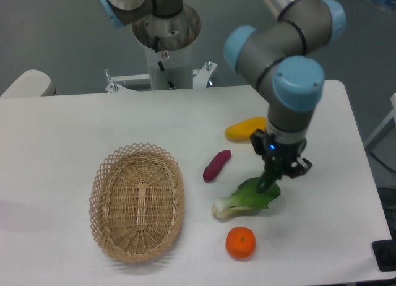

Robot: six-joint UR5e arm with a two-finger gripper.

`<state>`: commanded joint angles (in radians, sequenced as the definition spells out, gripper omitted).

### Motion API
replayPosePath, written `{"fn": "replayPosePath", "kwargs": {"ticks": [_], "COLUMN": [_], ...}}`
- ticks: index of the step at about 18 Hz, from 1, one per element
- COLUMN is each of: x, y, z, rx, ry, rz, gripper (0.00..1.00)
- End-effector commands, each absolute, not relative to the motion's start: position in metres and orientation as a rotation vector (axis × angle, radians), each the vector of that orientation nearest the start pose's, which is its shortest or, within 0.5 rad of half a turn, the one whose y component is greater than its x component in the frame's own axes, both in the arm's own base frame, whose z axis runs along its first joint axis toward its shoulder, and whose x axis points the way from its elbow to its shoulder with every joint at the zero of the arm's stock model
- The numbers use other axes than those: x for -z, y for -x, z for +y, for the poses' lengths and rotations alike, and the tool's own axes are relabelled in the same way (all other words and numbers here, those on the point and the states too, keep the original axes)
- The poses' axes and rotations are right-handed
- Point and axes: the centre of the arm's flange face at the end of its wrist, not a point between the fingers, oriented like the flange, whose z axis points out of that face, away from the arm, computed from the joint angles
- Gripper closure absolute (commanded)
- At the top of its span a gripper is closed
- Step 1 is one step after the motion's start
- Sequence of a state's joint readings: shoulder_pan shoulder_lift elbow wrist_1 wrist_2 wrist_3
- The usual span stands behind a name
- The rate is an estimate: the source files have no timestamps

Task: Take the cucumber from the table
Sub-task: 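Lift the held cucumber up off the table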

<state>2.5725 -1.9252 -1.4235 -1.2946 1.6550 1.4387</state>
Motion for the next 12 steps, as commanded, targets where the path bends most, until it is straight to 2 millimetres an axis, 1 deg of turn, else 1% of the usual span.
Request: {"fn": "replayPosePath", "kwargs": {"ticks": [4,8,12], "x": [-0.389,-0.401,-0.403], "y": [0.473,0.473,0.473], "z": [0.445,0.443,0.445], "rx": [-0.152,-0.182,-0.186], "ry": [3.120,3.100,3.094], "rz": [0.681,0.666,0.662], "gripper": [0.72,0.72,0.72]}}
